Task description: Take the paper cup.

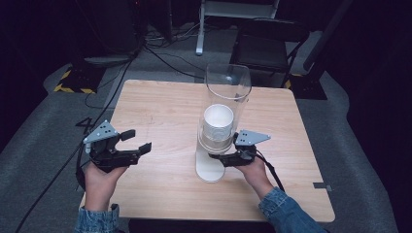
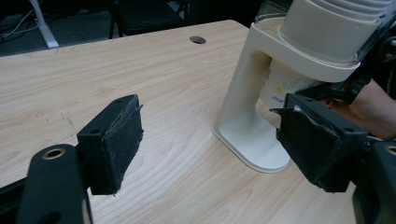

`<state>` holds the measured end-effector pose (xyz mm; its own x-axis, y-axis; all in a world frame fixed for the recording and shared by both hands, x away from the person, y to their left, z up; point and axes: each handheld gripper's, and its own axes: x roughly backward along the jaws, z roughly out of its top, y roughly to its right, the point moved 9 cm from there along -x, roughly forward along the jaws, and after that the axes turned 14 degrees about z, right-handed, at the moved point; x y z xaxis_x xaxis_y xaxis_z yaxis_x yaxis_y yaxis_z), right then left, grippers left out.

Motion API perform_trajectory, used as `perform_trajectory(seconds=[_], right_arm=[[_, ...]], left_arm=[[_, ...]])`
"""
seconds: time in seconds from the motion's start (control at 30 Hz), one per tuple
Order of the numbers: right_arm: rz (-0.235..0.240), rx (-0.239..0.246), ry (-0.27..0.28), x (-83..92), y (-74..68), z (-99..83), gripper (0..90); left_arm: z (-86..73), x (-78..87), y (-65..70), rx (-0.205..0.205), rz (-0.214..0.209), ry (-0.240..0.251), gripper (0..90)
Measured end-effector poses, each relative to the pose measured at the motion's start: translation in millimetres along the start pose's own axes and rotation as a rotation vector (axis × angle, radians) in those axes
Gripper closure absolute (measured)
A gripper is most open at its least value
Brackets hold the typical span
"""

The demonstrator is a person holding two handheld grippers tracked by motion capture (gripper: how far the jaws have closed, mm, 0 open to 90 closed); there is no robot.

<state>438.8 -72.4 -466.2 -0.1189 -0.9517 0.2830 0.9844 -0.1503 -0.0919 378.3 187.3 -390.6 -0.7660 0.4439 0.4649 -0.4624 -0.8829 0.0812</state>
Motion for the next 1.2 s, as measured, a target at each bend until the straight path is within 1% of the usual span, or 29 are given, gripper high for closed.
perform_trajectory(seconds=[0.03, 0.07, 0.17, 0.23, 0.37, 0.47, 0.5, 0.57, 0.63, 0.67, 0.7, 0.73, 0.77, 0.8, 0.87, 1.03, 1.1, 1.17, 1.2], right_arm=[[0.003, 0.005, 0.019, 0.4, 0.1, -1.0, 31.4], [-0.001, 0.012, 0.024, 0.2, -0.6, -1.5, 31.4], [-0.003, 0.013, 0.023, 0.0, -1.4, -1.4, 31.5], [-0.005, 0.009, 0.025, -0.1, -1.5, -1.4, 31.8], [0.007, -0.026, 0.029, -1.5, -6.0, -2.0, 32.1], [0.009, -0.043, 0.023, -1.7, -7.9, -3.0, 32.5], [0.008, -0.052, 0.017, -2.3, -8.2, -4.4, 33.0], [-0.002, -0.082, -0.05, -5.0, -7.2, -15.6, 35.0], [0.01, -0.108, -0.092, -7.2, -5.9, -26.8, 36.0], [0.017, -0.117, -0.089, -7.7, -4.5, -30.8, 35.9], [0.029, -0.119, -0.071, -8.0, -3.8, -32.3, 35.9], [0.034, -0.112, -0.063, -8.6, -2.9, -32.8, 35.8], [0.028, -0.103, -0.067, -9.2, -2.4, -33.2, 35.8], [0.022, -0.091, -0.075, -10.0, -2.5, -33.6, 35.7], [0.016, -0.086, -0.082, -10.7, -2.8, -34.7, 35.7], [0.008, -0.105, -0.112, -10.1, -1.0, -40.8, 35.2], [-0.006, -0.085, -0.127, -9.4, -0.5, -42.9, 35.0], [-0.006, -0.088, -0.134, -9.2, -0.6, -44.4, 34.9], [0.002, -0.093, -0.134, -9.6, -1.1, -45.0, 34.9]], left_arm=[[0.0, 0.1, 0.2, 0.003, 0.0, 0.0, 22.2], [0.2, 0.4, 0.1, 0.003, -0.001, 0.001, 22.2], [0.1, 1.3, -1.2, -0.001, -0.001, 0.001, 22.2], [-0.4, 1.2, -1.5, 0.006, -0.003, -0.001, 22.2], [-0.6, 0.2, -1.7, 0.005, 0.0, 0.001, 22.2], [-0.3, 0.8, -1.0, 0.002, -0.002, 0.001, 22.2], [-0.1, 0.9, -0.8, 0.001, -0.004, 0.002, 22.2], [0.1, 1.2, -0.9, 0.001, -0.005, 0.001, 22.2], [0.4, 1.6, -1.5, 0.003, -0.003, 0.003, 22.2], [0.7, 2.0, -1.5, 0.007, -0.003, 0.005, 22.2], [0.8, 2.6, -1.8, 0.007, -0.003, 0.006, 22.3], [1.0, 2.9, -2.4, 0.005, -0.002, 0.009, 22.2], [0.9, 3.2, -2.3, 0.012, -0.001, 0.009, 22.2], [0.8, 3.2, -2.8, 0.01, -0.003, 0.009, 22.2], [0.4, 2.9, -3.1, 0.011, -0.005, 0.008, 22.2], [0.6, 3.1, -2.7, 0.01, -0.004, 0.009, 22.2], [0.8, 3.1, -2.5, 0.01, -0.003, 0.009, 22.2], [0.4, 2.6, -2.5, 0.007, -0.004, 0.006, 22.2], [0.2, 2.2, -2.4, 0.007, -0.006, 0.005, 22.2]])
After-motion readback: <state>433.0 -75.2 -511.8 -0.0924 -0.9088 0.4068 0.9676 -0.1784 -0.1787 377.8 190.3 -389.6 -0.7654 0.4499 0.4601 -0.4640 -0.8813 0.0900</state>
